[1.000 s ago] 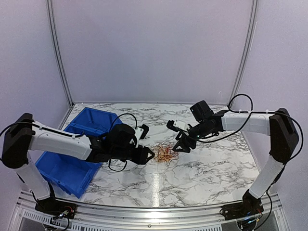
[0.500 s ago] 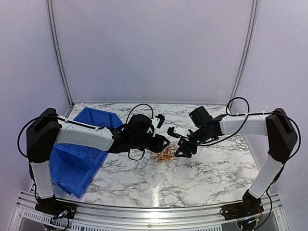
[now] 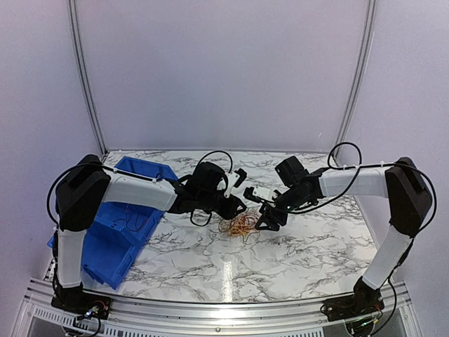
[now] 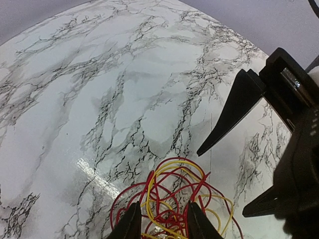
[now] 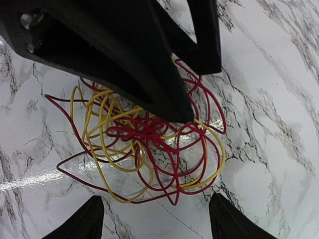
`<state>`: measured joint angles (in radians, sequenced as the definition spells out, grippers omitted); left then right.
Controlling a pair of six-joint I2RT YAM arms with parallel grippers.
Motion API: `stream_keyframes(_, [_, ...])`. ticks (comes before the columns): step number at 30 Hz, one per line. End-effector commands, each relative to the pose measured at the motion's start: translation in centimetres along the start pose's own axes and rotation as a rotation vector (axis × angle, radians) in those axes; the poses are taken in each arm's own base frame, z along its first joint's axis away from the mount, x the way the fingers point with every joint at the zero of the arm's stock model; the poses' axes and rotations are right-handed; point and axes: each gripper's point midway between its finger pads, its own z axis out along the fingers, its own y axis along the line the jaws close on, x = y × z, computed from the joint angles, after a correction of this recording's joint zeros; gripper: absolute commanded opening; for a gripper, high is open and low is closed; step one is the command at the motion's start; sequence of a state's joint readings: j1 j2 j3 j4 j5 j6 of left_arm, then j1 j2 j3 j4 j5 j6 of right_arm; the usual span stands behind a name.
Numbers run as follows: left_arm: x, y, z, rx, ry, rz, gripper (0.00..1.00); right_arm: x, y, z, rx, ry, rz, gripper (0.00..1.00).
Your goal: Untangle the cables
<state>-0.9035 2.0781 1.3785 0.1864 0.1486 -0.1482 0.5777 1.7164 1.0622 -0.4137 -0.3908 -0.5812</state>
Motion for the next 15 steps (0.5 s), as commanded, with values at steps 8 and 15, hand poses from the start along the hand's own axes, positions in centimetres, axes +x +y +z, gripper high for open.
stream_keyframes(8, [1.0, 1.2, 2.4, 0.007, 0.065, -0.022, 0.19, -0.5, 0.0, -0.6, -0.018, -0.028, -0.003, 0.73])
stream_keyframes(15, [0.9, 2.6, 2.5, -0.037, 0.065, -0.066, 0.06, -0.5, -0.1, -0.7, -0.016, -0.030, -0.004, 0.73])
